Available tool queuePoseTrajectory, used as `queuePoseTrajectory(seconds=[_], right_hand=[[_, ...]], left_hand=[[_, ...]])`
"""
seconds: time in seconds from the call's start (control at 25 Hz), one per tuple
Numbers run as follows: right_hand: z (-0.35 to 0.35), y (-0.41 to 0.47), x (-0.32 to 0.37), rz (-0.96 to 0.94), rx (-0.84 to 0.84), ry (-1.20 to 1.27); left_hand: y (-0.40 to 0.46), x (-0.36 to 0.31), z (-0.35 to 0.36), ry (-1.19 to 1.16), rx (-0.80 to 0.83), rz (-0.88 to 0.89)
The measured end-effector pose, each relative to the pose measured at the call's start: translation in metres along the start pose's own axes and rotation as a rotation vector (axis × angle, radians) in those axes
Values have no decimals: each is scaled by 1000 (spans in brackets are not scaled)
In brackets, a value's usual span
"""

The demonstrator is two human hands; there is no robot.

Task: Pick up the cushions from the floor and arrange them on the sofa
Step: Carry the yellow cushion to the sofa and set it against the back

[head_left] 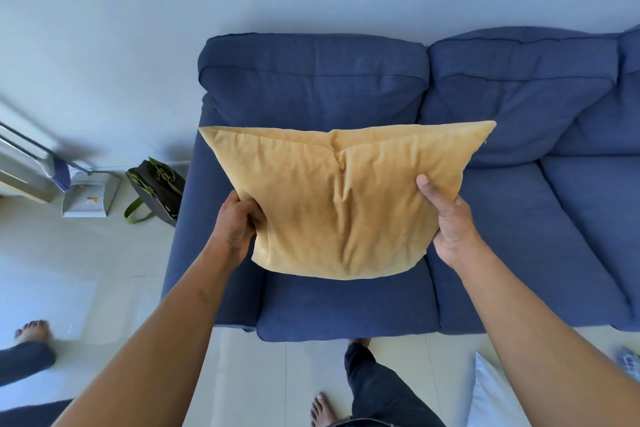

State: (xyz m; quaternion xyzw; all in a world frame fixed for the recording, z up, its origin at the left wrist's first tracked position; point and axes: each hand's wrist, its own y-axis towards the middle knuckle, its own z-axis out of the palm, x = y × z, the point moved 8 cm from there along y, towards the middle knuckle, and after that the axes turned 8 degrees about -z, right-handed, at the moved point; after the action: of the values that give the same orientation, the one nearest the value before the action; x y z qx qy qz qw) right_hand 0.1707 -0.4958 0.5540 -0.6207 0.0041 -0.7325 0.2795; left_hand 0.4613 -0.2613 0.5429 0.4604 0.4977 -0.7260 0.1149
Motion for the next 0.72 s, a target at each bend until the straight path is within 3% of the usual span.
queuePoseTrajectory(seconds=[0.36,0.72], right_hand=[[17,140,-36,135,1,-16],[45,259,-60,104,-79,-61]], left_hand=[[131,0,37,42,-185,-141],[255,-23,39,52,-231,-150]])
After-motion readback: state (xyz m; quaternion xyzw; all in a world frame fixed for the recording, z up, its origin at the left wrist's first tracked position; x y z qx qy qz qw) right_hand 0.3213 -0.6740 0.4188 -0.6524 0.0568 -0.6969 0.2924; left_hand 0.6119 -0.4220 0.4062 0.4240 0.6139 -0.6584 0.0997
